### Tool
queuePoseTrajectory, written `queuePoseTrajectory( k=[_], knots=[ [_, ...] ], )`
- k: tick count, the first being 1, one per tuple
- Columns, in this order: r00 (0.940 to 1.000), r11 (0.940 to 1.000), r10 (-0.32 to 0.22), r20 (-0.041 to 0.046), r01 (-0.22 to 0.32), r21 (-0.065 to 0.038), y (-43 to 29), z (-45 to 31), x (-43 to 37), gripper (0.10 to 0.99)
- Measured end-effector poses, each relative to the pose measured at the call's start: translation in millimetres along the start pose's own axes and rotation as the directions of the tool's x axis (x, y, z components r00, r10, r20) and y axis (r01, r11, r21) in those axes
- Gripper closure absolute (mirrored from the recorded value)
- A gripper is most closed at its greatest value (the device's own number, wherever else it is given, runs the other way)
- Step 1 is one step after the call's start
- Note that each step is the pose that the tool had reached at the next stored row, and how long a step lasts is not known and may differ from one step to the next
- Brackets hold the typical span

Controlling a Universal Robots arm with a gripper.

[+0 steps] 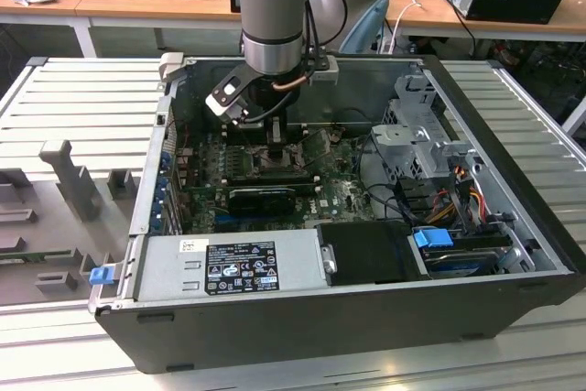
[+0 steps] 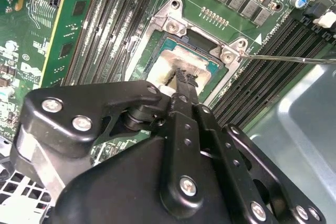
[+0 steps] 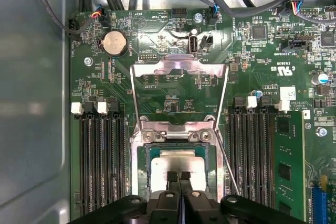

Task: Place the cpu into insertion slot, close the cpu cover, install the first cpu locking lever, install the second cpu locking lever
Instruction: 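Place the cpu into insertion slot, then close the cpu cover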

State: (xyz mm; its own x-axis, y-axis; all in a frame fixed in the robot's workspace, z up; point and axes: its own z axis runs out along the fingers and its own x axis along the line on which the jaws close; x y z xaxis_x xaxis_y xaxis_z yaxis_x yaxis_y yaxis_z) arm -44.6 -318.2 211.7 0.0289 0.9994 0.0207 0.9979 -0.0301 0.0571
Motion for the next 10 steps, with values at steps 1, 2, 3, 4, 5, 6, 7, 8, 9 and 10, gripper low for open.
queuePoseTrajectory(
  k=[1, 2, 3, 4, 5, 6, 7, 8, 9, 10],
  knots=[
    [1.0, 1.0, 0.0, 0.0001, 0.0, 0.0, 0.0, -0.1, 0.0, 0.98],
    [1.0, 1.0, 0.0, 0.0002, 0.0, 0.0, 0.0, -0.1, 0.0, 0.98],
    [1.0, 1.0, 0.0, 0.0002, 0.0, 0.0, -0.1, -0.3, 0.0, 0.98],
    [1.0, 1.0, 0.0, 0.0004, 0.0, 0.0, -0.1, -0.7, 0.0, 0.98],
    [1.0, 1.0, 0.0, 0.0003, 0.0, 0.0, -0.1, -1.2, 0.0, 0.98],
    [1.0, 1.0, 0.0, 0.0002, 0.0, 0.0, -0.1, -1.6, 0.0, 0.98],
    [1.0, 1.0, 0.0, 0.0001, 0.0, 0.0, 0.0, -2.3, 0.0, 0.98],
    [1.0, 1.0, 0.0, 0.0, 0.0, 0.0, 0.0, -2.8, 0.0, 0.98],
    [1.0, 1.0, 0.0, 0.0001, 0.0, 0.0, 0.0, -3.3, 0.0, 0.98],
    [1.0, 1.0, 0.0, 0.0001, 0.0, 0.0, 0.0, -3.4, 0.0, 0.98]
  ],
)
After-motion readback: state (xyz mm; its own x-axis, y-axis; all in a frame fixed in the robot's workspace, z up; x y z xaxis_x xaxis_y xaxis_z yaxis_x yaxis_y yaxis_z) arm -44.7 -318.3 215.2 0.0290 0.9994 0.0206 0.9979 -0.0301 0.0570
